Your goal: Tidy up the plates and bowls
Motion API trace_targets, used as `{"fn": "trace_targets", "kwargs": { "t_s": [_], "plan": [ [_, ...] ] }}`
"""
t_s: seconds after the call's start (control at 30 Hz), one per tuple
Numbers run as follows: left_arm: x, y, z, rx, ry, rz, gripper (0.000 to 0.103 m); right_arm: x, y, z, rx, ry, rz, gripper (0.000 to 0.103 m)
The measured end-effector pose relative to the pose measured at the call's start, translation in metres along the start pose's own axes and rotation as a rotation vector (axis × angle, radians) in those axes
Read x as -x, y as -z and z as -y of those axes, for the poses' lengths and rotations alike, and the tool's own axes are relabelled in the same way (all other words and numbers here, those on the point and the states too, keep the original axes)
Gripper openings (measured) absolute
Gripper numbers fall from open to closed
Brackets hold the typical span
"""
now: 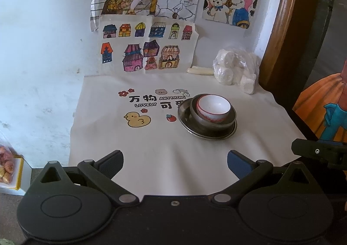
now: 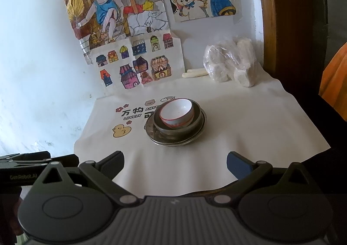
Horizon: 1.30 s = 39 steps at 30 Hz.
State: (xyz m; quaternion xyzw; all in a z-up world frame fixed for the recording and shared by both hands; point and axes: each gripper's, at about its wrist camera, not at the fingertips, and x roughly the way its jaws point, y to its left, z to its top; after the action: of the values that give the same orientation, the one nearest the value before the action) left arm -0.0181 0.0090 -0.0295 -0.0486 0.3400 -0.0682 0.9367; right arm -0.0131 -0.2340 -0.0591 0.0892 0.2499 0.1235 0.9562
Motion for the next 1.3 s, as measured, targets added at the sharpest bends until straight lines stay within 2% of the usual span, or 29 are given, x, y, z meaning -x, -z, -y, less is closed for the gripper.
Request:
{"fn": "trace_targets", "kwargs": {
  "t_s": [1.3],
  "plan": [
    [-0.0047, -0.0012, -0.0022, -0.005, 0.020, -0.011, 0.102, 0.0015, -0.0014, 0.0076, 0.001, 0.001, -0.002, 0.103]
  ]
}}
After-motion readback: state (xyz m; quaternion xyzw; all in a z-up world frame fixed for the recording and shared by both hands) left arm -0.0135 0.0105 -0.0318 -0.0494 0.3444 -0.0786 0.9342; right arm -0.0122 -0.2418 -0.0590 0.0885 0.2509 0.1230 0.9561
